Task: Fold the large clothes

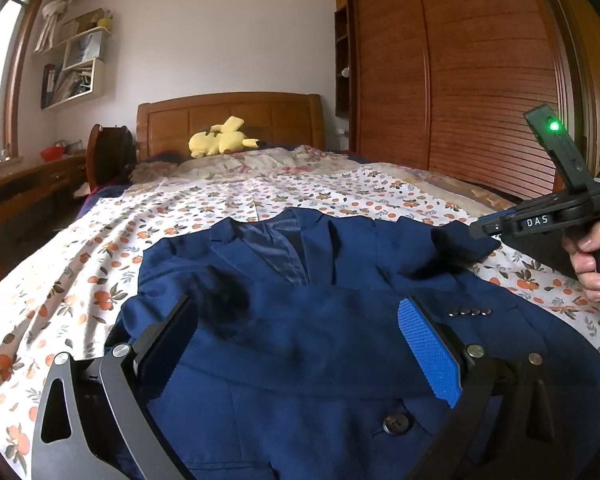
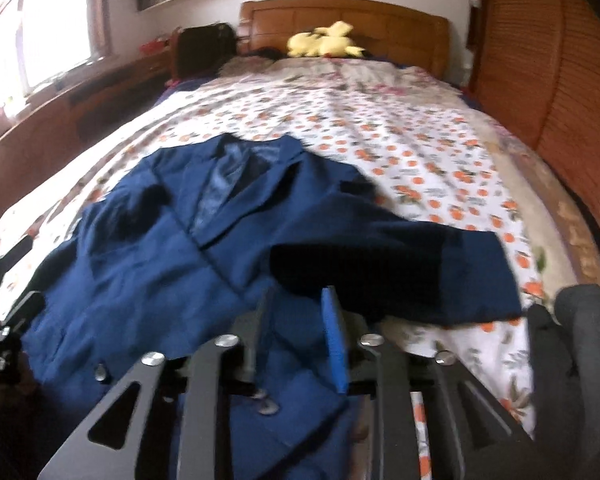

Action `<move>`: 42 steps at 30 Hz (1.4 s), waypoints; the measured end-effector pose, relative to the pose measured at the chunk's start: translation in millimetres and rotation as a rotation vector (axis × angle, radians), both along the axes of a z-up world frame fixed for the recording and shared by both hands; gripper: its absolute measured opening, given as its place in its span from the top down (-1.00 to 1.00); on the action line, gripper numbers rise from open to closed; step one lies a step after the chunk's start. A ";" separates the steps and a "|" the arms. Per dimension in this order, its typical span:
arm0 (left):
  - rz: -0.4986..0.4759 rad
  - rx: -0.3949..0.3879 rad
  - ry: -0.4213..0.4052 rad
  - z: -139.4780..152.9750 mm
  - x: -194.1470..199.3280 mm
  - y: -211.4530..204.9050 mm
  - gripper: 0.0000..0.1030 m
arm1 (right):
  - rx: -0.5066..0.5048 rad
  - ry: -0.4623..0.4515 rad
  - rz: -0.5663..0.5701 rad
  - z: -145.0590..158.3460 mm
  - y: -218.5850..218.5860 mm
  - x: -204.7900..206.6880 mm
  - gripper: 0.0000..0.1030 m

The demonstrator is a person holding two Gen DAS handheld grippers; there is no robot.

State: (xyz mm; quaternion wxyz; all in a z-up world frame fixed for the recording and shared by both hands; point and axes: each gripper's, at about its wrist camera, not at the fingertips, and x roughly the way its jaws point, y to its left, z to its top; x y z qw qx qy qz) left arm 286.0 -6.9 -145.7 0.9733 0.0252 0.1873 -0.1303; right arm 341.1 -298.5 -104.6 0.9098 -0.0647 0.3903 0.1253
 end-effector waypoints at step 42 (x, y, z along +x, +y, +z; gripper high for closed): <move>-0.020 0.006 0.003 9.7 -15.0 10.6 -0.95 | -0.169 -0.224 -0.161 29.1 -9.7 44.5 0.99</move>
